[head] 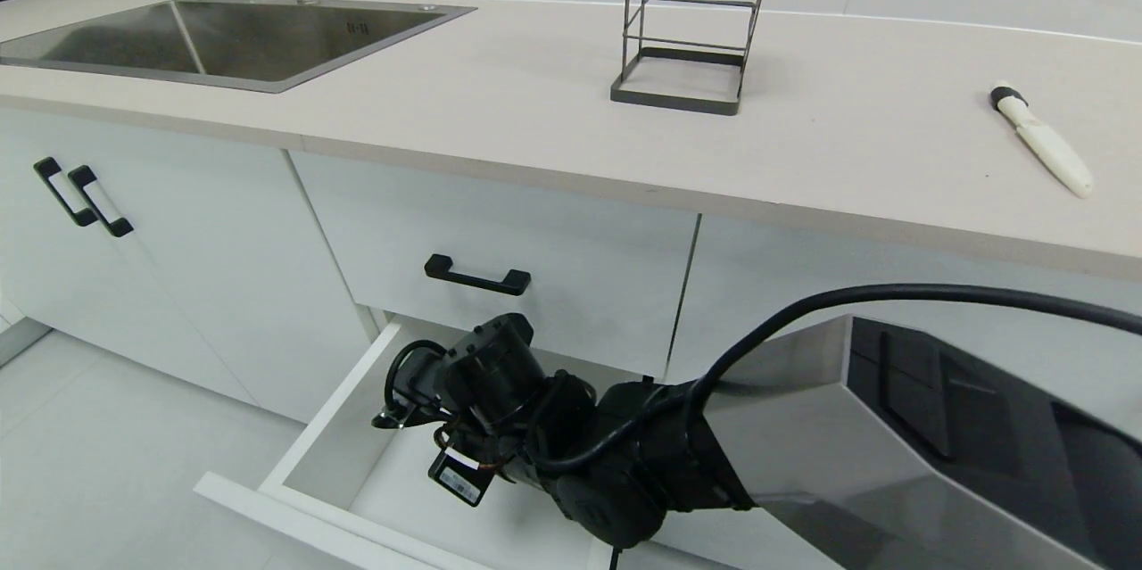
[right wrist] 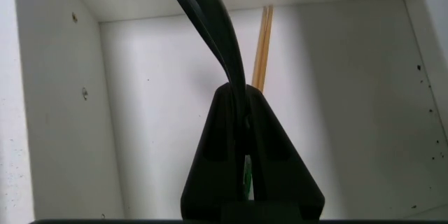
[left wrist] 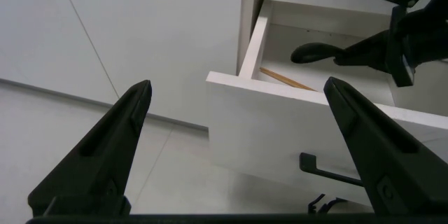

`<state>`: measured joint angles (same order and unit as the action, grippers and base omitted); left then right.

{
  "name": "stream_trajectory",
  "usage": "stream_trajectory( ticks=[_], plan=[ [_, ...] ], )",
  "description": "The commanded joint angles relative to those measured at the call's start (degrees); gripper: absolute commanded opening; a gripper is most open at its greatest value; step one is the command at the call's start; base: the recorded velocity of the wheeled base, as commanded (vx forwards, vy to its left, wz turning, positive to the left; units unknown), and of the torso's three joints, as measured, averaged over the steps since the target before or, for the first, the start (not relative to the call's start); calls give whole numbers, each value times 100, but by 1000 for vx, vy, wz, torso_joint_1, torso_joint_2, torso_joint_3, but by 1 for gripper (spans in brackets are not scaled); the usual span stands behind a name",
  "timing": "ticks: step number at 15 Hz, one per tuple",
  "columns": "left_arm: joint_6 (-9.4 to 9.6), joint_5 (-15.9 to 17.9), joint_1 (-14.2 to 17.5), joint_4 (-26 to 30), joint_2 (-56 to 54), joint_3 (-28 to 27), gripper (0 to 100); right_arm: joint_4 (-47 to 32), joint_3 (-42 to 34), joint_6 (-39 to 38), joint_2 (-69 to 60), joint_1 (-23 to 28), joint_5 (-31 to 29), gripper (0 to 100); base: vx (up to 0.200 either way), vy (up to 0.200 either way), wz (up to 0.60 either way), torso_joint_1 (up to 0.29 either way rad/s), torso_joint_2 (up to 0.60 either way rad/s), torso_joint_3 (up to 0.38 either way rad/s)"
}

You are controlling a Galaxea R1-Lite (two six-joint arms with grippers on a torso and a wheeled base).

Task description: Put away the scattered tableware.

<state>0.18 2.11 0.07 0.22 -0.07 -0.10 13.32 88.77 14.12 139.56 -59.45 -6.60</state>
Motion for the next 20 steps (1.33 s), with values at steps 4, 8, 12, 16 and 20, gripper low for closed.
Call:
stream_trajectory(
  ticks=[4, 8, 12, 16, 20],
  plan=[
    [-1, 0, 1, 4, 7, 1, 100, 4, 184, 3, 388, 4, 0, 0, 0, 0, 0, 0, 0, 0],
    [-1, 0, 1, 4, 7, 1, 100, 4, 360, 3, 616, 4, 9, 0, 0, 0, 0, 0, 0, 0],
    [8, 0, 1, 4, 7, 1, 100, -5, 553, 3, 792, 4, 0, 0, 0, 0, 0, 0, 0, 0],
    [-1, 0, 1, 4, 7, 1, 100, -5, 597, 12, 889, 4, 9, 0, 0, 0, 0, 0, 0, 0],
    [-1, 0, 1, 4, 7, 1, 100, -23, 597, 74, 950, -5, 9, 0, 0, 0, 0, 0, 0, 0]
  ],
)
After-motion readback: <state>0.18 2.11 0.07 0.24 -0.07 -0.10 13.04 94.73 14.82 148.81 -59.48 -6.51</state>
